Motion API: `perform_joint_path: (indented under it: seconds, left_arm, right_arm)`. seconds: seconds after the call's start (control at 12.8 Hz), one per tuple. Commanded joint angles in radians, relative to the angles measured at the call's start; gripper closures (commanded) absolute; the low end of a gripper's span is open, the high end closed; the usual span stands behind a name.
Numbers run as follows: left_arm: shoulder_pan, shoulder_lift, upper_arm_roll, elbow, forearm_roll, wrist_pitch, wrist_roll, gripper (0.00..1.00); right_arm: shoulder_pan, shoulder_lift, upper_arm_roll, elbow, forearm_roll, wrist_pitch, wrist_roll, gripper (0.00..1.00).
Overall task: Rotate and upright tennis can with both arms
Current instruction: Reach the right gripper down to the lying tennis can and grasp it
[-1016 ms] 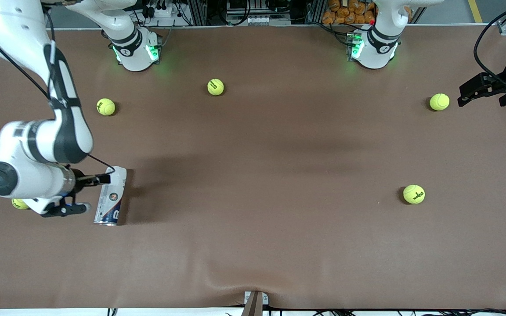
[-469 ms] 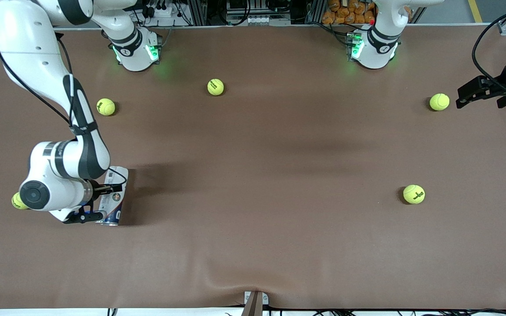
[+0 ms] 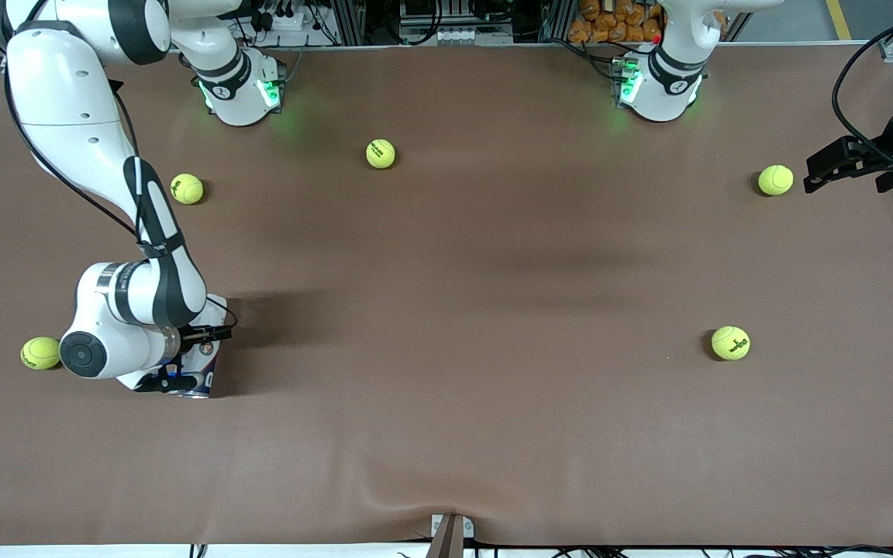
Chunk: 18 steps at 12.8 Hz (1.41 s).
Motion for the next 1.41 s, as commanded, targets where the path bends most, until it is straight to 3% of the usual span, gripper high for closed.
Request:
perform_joint_path:
  seconds: [0.0,0.23,0.39,0.86,1.17,1.33]
  left_arm:
    - [0.005,0.005,0.003,0.010,-0.012,-0.013,0.018,0.00]
    - [0.005,0.007,0.003,0.008,-0.012,-0.013,0.020,0.00]
    - [0.005,0.007,0.003,0.008,-0.012,-0.013,0.018,0.00]
    - [0.002,0.013,0.002,0.015,-0.012,-0.015,0.017,0.00]
    - [0.005,0.013,-0.001,0.016,-0.011,-0.015,0.015,0.00]
    - [0.005,0.014,0.000,0.016,-0.012,-0.015,0.017,0.00]
  right_arm:
    - [-0.010,0.018,0.005,0.019,0.014,-0.004,-0.002,0.00]
    - [-0.010,0.018,0.005,0.022,0.014,0.028,-0.002,0.00]
    - [-0.009,0.018,0.005,0.025,0.014,0.030,-0.003,0.17]
    - [0.010,0.002,0.005,0.080,0.005,0.016,-0.066,0.17]
    - [0.046,-0.042,0.012,0.108,0.008,-0.001,-0.300,0.17]
    - [0.066,-0.061,0.046,0.111,0.012,0.001,-0.467,0.17]
